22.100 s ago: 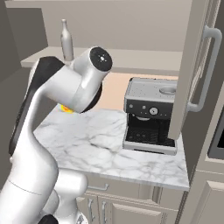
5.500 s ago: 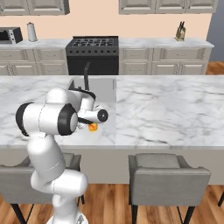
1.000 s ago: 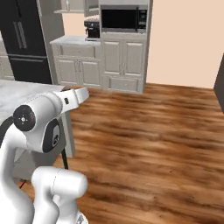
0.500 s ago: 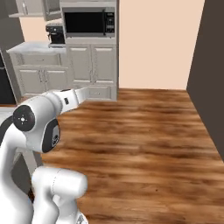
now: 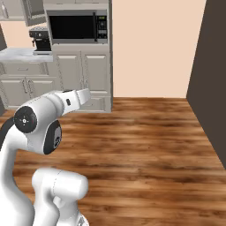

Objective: Open the cabinet directly in front. Then move the liquor and the cup to the dining counter with the candle on it.

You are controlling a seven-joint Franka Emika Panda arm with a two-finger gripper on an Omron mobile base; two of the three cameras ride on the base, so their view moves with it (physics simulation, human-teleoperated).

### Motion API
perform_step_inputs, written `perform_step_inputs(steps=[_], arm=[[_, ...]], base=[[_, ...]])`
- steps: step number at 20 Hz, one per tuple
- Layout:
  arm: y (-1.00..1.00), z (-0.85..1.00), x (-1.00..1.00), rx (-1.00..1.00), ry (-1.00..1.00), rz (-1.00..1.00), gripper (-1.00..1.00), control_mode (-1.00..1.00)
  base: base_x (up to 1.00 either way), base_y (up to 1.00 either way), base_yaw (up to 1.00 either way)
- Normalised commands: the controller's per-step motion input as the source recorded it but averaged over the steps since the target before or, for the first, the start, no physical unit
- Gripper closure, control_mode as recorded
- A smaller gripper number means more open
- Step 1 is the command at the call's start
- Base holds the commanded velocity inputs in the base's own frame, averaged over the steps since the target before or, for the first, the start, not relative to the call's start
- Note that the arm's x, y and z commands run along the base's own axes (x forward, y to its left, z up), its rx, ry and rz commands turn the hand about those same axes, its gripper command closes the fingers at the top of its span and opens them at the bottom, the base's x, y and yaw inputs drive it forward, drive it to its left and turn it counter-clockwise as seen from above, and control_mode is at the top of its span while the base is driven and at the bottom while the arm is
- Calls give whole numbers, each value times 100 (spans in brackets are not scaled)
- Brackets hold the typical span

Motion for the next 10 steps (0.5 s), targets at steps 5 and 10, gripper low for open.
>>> perform_step_inputs(steps=[5,10], arm=[[0,0,0,0,0,0,-100,100],[0,0,0,0,0,0,-100,100]], base=[[100,53,-7],[100,53,-7]])
